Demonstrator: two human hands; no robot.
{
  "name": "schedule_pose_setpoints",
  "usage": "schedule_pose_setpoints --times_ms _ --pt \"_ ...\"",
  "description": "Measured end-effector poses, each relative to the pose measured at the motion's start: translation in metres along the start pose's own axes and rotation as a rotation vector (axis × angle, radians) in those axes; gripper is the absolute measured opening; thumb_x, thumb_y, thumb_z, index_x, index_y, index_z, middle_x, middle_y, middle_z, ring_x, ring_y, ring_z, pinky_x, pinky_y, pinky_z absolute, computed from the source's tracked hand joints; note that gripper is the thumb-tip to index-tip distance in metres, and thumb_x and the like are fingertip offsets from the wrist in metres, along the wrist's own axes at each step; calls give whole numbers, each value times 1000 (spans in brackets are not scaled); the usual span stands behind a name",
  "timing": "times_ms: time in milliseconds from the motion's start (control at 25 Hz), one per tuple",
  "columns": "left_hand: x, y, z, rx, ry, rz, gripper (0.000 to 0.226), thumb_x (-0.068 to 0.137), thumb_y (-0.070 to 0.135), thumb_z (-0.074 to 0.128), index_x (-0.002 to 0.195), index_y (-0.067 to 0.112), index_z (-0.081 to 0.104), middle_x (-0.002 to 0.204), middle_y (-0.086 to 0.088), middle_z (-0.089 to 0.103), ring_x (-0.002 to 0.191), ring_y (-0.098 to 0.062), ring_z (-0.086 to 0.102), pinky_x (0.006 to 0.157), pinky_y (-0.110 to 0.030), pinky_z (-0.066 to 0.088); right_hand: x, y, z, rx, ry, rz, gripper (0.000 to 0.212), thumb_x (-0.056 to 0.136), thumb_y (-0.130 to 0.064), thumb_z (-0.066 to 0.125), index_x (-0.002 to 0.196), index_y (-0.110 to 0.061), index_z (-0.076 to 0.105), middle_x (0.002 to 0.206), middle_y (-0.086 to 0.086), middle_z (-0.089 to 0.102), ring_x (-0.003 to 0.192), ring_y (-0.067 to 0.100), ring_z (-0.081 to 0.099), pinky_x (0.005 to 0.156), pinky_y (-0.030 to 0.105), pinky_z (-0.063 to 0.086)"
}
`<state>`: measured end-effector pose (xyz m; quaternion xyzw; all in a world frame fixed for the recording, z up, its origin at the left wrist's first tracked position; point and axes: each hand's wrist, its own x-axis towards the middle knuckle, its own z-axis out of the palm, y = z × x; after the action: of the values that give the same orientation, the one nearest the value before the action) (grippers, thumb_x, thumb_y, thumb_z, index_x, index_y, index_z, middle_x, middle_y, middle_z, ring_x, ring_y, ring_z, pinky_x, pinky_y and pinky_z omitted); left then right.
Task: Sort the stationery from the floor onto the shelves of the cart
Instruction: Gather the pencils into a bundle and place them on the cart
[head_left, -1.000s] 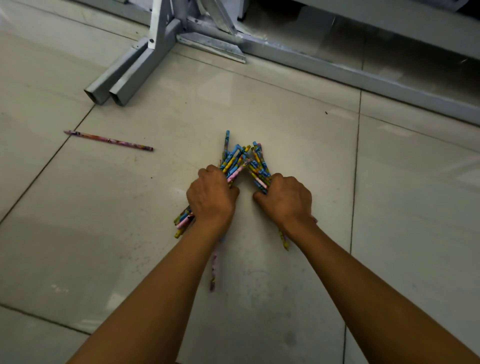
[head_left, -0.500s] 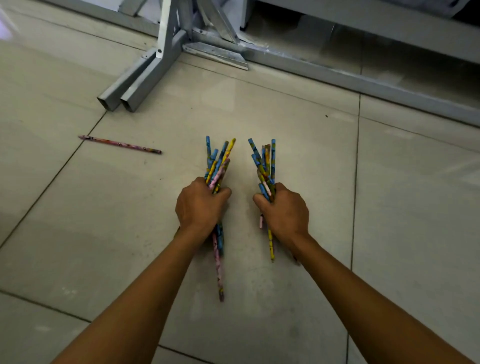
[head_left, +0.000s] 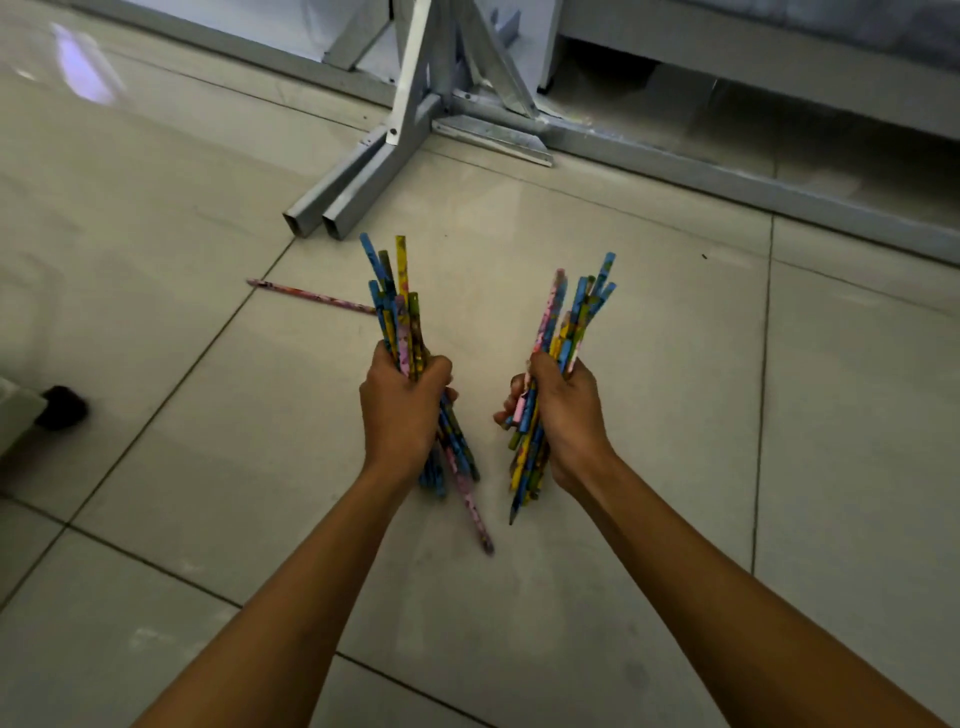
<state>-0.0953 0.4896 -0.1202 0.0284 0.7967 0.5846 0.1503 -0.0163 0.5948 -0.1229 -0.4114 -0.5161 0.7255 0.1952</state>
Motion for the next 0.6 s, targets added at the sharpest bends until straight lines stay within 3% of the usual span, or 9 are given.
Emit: schedule_pose_setpoints --times_ms 160,320,440,600 --pt "3 13 -13 -102 172 157 15 85 12 62 97 17 53 72 12 59 69 -15 66 63 -26 56 2 -9 31 -71 9 -234 3 94 -13 57 95 -10 58 64 1 56 53 11 54 50 28 51" --pt "17 27 -27 -131 280 425 21 90 19 62 108 15 53 74 27 59 72 1 63 70 -19 56 1 -15 63 -88 48 -375 24 88 -28 66 102 -10 57 74 -4 62 62 8 60 63 27 55" --pt "21 29 -31 -116 298 571 24 89 26 62 108 16 50 83 17 59 75 3 62 73 -15 53 -2 -10 74 -106 76 -457 39 86 -36 64 114 -11 52 90 0 66 79 13 65 72 25 55" --pt "13 2 -19 -97 166 540 33 83 44 62 104 21 51 87 2 65 76 -9 66 68 -20 55 -6 14 68 -222 60 -525 15 88 -30 65 94 -30 51 80 -2 64 68 12 61 63 28 54"
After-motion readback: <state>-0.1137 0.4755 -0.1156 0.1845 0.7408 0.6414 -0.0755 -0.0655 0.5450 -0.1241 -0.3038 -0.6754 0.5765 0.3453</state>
